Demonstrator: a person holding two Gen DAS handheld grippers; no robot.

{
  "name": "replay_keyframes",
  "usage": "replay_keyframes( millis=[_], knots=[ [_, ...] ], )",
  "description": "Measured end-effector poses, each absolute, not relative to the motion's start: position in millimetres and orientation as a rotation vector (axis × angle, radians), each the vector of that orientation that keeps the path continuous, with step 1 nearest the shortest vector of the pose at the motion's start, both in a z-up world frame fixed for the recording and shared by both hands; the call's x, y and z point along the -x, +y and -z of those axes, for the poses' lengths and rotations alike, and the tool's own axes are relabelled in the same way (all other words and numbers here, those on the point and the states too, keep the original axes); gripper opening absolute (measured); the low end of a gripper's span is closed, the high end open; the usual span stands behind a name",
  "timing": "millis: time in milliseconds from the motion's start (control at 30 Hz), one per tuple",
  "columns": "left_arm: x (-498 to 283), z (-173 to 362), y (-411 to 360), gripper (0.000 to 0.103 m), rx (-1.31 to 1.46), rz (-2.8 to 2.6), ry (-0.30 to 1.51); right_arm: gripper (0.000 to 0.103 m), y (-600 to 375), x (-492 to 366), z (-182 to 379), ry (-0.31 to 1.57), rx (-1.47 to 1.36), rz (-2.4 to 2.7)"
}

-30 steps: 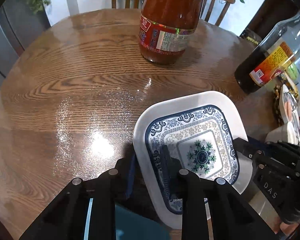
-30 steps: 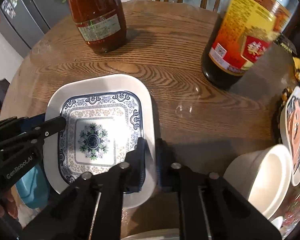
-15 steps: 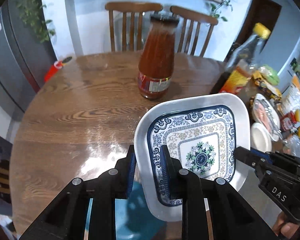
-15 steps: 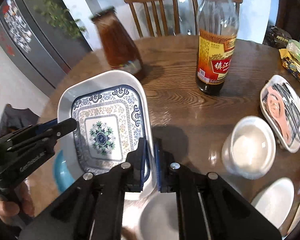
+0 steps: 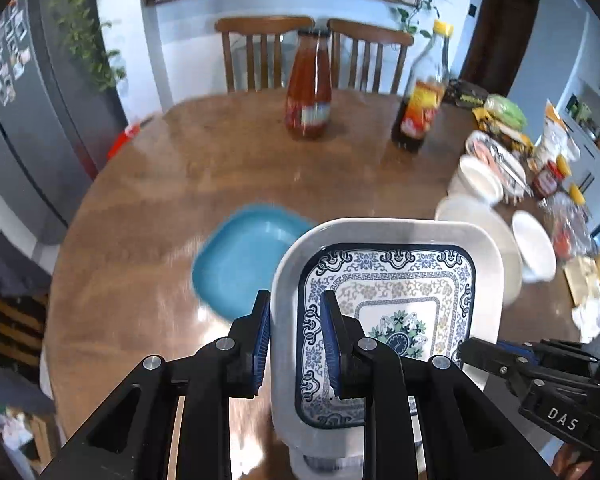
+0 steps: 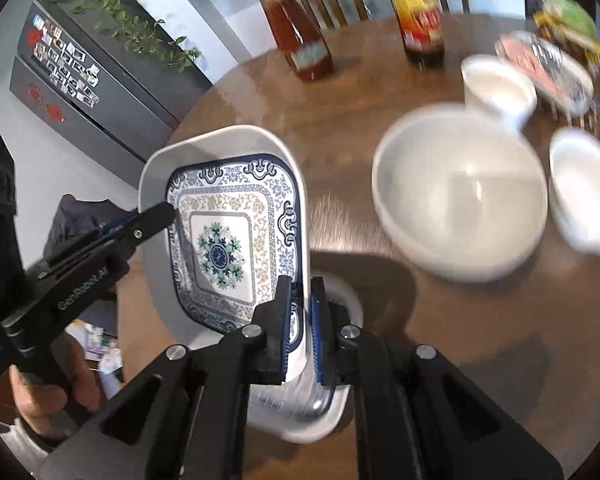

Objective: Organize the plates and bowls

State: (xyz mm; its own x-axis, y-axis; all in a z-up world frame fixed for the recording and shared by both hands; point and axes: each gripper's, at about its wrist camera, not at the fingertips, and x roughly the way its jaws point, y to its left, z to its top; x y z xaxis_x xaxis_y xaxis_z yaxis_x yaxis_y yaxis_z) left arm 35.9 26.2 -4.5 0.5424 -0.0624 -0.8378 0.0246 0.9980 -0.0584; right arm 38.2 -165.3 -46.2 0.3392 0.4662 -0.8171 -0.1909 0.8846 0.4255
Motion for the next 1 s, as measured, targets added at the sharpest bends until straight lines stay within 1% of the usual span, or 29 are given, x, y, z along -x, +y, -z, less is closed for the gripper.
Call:
replay_keyframes(
  millis=[233, 333, 600, 633, 667, 700, 733, 767, 833, 900, 933, 967, 1000],
  knots=[
    [-14, 34, 17, 0.024, 0.024, 0.082, 1.073, 0.01, -161, 5, 74, 1.238, -0.277, -0.406],
    [-17, 48, 13, 0.024, 0.021, 0.088, 1.112, 0.01, -160, 7, 84, 1.257, -0.268, -0.378],
    [-20, 63, 7, 0.024, 0.001, 0.082, 1.134, 0.014, -151, 1, 86, 1.267, -0.207, -0.34],
    [-20, 63, 7, 0.024, 0.0, 0.081, 1.131, 0.015, -149, 2, 85, 1.261, -0.201, -0.331],
    [-18, 63, 7, 0.024, 0.0, 0.076, 1.125, 0.022, -148, 5, 86, 1.255, -0.194, -0.322],
    [-18, 61, 7, 0.024, 0.002, 0.074, 1.118, 0.025, -151, 7, 85, 1.244, -0.181, -0.309],
    [-17, 59, 9, 0.024, 0.013, 0.076, 1.111, 0.031, -153, 7, 82, 1.231, -0.173, -0.301],
    [-15, 57, 12, 0.028, 0.019, 0.073, 1.107, 0.038, -155, 7, 78, 1.216, -0.165, -0.293],
    [-15, 53, 21, 0.037, 0.034, 0.063, 1.098, 0.044, -162, 6, 71, 1.182, -0.135, -0.28],
    [-15, 49, 30, 0.055, 0.056, 0.046, 1.089, 0.046, -166, 4, 62, 1.152, -0.126, -0.276],
    [-15, 48, 35, 0.06, 0.068, 0.038, 1.086, 0.048, -170, 3, 58, 1.143, -0.134, -0.281],
    [-16, 46, 40, 0.068, 0.084, 0.027, 1.081, 0.049, -172, 2, 56, 1.137, -0.145, -0.287],
    [-16, 44, 44, 0.07, 0.092, 0.018, 1.076, 0.049, -173, 1, 53, 1.13, -0.152, -0.291]
  ],
)
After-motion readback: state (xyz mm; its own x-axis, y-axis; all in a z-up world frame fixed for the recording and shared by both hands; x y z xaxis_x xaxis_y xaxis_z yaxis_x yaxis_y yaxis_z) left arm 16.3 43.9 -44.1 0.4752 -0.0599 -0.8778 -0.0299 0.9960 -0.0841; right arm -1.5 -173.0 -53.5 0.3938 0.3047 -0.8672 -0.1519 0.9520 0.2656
